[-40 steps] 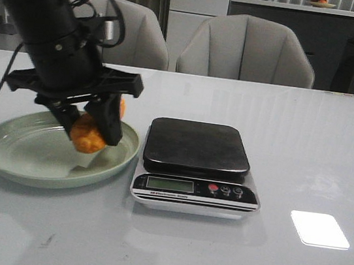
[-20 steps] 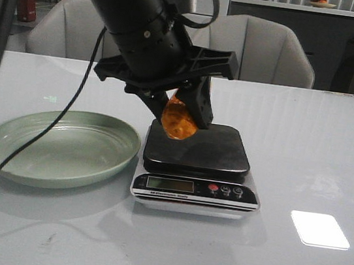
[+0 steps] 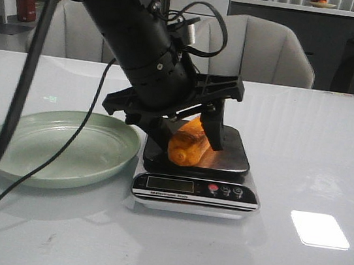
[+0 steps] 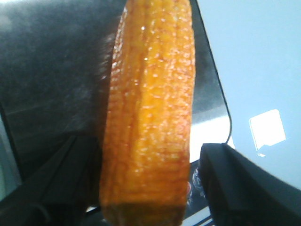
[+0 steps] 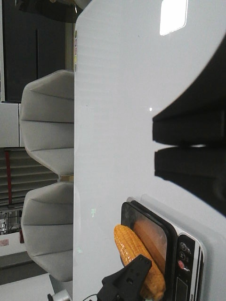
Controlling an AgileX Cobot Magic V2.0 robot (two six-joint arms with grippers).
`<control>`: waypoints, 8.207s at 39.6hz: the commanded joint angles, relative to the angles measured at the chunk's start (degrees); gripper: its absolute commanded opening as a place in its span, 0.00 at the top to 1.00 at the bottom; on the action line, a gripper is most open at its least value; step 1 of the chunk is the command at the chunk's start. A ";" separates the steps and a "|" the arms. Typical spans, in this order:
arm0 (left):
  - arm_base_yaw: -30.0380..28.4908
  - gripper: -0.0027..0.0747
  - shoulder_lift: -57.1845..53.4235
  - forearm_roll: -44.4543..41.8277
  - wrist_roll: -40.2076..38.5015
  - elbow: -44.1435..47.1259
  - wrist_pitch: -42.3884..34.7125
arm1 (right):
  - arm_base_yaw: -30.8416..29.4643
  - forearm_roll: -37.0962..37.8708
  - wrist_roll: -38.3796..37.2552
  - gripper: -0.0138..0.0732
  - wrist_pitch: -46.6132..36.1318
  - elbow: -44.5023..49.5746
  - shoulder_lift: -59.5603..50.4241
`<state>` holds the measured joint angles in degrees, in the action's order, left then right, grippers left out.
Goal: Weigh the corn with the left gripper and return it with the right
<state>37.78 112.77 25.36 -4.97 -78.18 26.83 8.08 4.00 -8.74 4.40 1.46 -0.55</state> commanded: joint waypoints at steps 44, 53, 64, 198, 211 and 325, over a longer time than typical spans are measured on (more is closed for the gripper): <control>0.48 0.28 -61.15 -14.21 1.30 36.35 -5.55 | -0.30 -0.07 0.51 0.65 -4.40 0.62 -1.08; 0.48 0.28 -81.77 -20.56 2.76 45.56 -2.16 | -0.30 -0.07 0.51 0.65 -4.40 0.62 -1.08; 0.48 0.38 -102.80 -24.03 2.76 52.37 4.00 | -0.30 -0.07 0.51 0.65 -4.40 0.62 -1.08; 0.48 0.81 -110.42 -25.36 2.76 54.82 5.94 | 24.45 -6.82 -16.33 0.14 37.82 -82.65 97.58; 0.48 0.81 -110.42 -25.36 2.76 54.82 5.94 | 25.97 -1.84 -35.73 0.14 49.23 -94.36 109.45; 0.48 0.81 -110.88 -25.36 2.76 54.82 5.94 | 36.35 1.97 -5.98 0.25 44.30 -86.72 90.38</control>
<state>37.78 1.18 0.00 -2.08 -21.86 37.53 44.57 4.81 -15.36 54.27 -88.74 96.05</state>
